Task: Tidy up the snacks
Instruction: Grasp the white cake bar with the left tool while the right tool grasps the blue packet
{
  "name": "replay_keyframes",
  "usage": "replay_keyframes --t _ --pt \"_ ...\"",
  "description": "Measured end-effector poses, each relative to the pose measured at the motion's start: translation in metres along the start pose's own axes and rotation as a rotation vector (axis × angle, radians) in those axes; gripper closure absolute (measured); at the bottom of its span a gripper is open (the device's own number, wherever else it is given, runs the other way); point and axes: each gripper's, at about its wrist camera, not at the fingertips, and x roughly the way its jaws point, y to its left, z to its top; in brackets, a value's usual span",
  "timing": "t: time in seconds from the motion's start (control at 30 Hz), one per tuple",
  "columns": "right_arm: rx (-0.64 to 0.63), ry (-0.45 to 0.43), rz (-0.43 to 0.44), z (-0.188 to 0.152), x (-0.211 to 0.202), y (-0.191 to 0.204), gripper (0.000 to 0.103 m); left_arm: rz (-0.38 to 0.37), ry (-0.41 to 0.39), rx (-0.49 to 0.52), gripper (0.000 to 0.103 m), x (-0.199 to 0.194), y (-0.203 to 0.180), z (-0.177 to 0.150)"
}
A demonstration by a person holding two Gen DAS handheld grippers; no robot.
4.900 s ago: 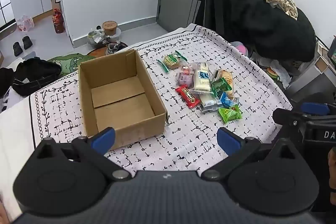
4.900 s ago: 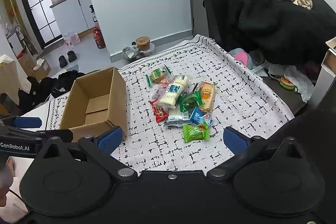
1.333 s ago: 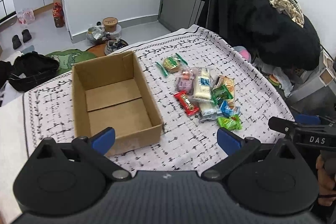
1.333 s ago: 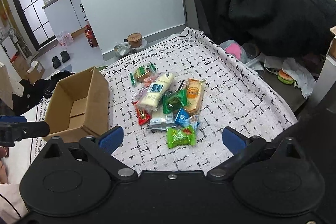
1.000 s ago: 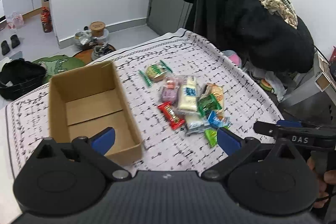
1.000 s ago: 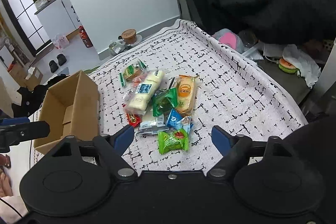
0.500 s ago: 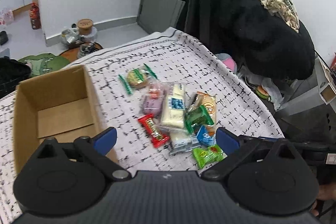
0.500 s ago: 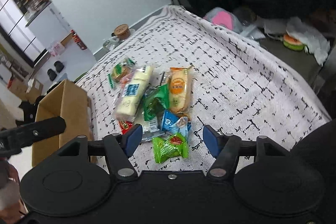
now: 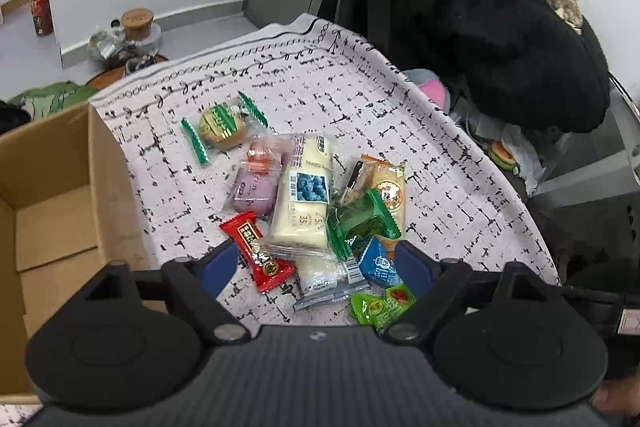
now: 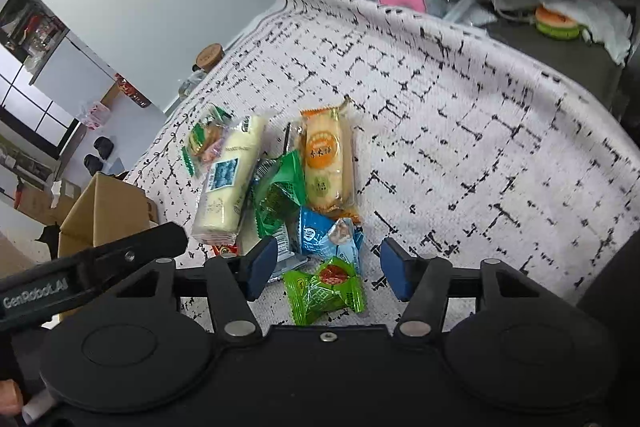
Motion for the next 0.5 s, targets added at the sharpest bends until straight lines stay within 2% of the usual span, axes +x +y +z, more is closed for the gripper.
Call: replay_keyframes --t 0.13,0.4,0.5 --pt "0.025 0.026 0.007 0.001 0.013 -0.002 0.052 -0.004 0.019 -0.043 0.032 0.017 0.006 0.004" --pt "0.045 0.045 0.007 0.006 0.034 0.002 0.053 0.016 0.022 -0.103 0.034 0.046 0.016 0.014" --pt "0.044 0.043 -0.004 0.008 0.041 0.003 0.053 -0.001 0.026 -0.125 0.034 0.056 0.016 0.017"
